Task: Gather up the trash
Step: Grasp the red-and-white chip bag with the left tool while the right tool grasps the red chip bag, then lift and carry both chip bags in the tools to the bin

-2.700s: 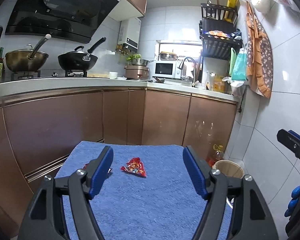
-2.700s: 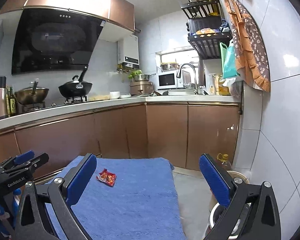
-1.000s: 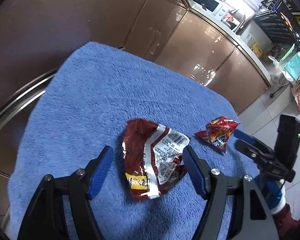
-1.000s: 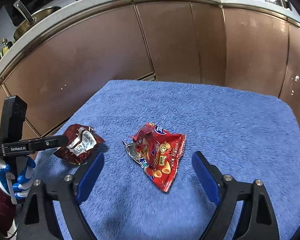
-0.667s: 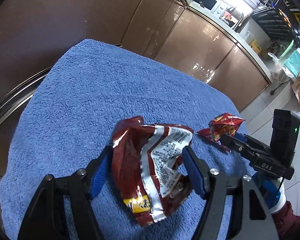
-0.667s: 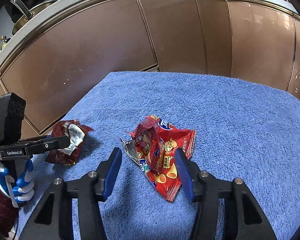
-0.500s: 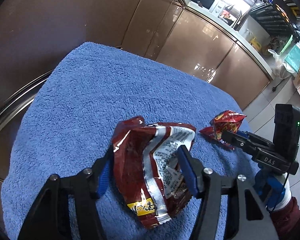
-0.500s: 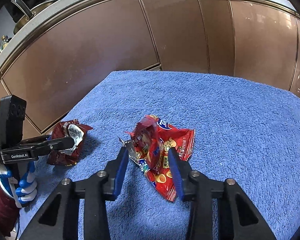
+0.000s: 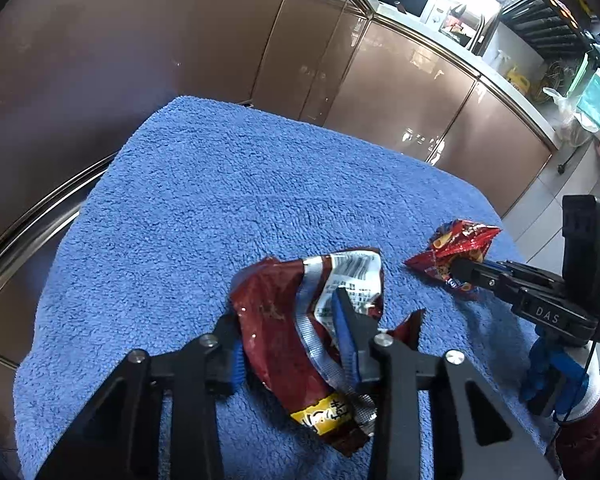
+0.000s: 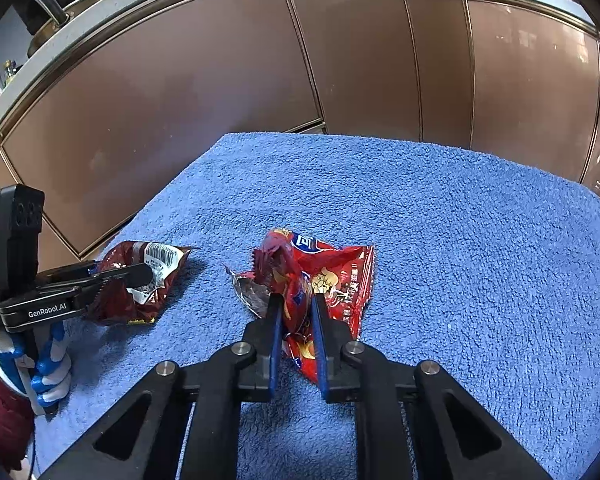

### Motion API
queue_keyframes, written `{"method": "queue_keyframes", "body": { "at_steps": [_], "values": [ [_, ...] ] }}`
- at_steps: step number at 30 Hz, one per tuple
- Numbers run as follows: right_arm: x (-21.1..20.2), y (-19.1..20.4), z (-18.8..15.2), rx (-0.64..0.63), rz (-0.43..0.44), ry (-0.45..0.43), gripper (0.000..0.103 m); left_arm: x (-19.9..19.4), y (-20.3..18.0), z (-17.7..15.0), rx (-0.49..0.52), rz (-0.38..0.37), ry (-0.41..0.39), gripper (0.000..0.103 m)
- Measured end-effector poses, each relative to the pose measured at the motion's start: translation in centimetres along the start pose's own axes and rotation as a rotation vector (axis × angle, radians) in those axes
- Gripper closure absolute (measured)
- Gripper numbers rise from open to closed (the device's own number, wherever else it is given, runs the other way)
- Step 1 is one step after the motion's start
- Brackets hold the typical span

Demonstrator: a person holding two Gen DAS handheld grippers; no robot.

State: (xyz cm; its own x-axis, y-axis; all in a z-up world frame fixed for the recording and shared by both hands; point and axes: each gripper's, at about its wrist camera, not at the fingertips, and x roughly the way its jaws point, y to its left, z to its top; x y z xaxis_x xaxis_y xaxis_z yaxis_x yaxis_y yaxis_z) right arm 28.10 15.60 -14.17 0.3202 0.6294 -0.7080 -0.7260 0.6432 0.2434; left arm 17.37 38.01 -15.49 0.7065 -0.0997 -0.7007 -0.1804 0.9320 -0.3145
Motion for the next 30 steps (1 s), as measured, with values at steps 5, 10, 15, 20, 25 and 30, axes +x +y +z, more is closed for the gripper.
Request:
{"method": "queue_keyframes", "body": {
  "at_steps": [5, 10, 15, 20, 25, 30],
  "values": [
    [0.6, 0.8, 0.2, -0.032, -0.039, 0.010, 0.091, -0.2, 0.1, -0.2, -0.005, 0.014, -0.005, 0.078],
    [-0.3, 1.5, -0.5, -0.023, -0.053, 0.029, 0.093, -0.9, -0.1, -0.3, -0.016, 0.031, -0.024, 0.083],
    [-4.1, 2.6, -2.3, -0.019, -0.056, 0.022, 0.093, -1.9, -0.6, -0.4, -0.035, 0.021, -0.030, 0.089],
    [-8.2, 2.8, -4.3, 0.022, -0.056, -0.005, 0.093, -3.7, -1.1, -0.6, -0.073, 0.010, -0.044, 0.091],
    [-12.8, 2.6, -6.8, 0.065, -0.071, -0.049, 0.093, -6.2, -2.6, -1.0, -0.060, 0.015, -0.058, 0.091],
    [-17.5, 1.8, -9.3, 0.113, -0.097, -0.094, 0.093, -8.5, -4.8, -1.8, -0.048, -0.003, -0.070, 0.092]
  ]
}}
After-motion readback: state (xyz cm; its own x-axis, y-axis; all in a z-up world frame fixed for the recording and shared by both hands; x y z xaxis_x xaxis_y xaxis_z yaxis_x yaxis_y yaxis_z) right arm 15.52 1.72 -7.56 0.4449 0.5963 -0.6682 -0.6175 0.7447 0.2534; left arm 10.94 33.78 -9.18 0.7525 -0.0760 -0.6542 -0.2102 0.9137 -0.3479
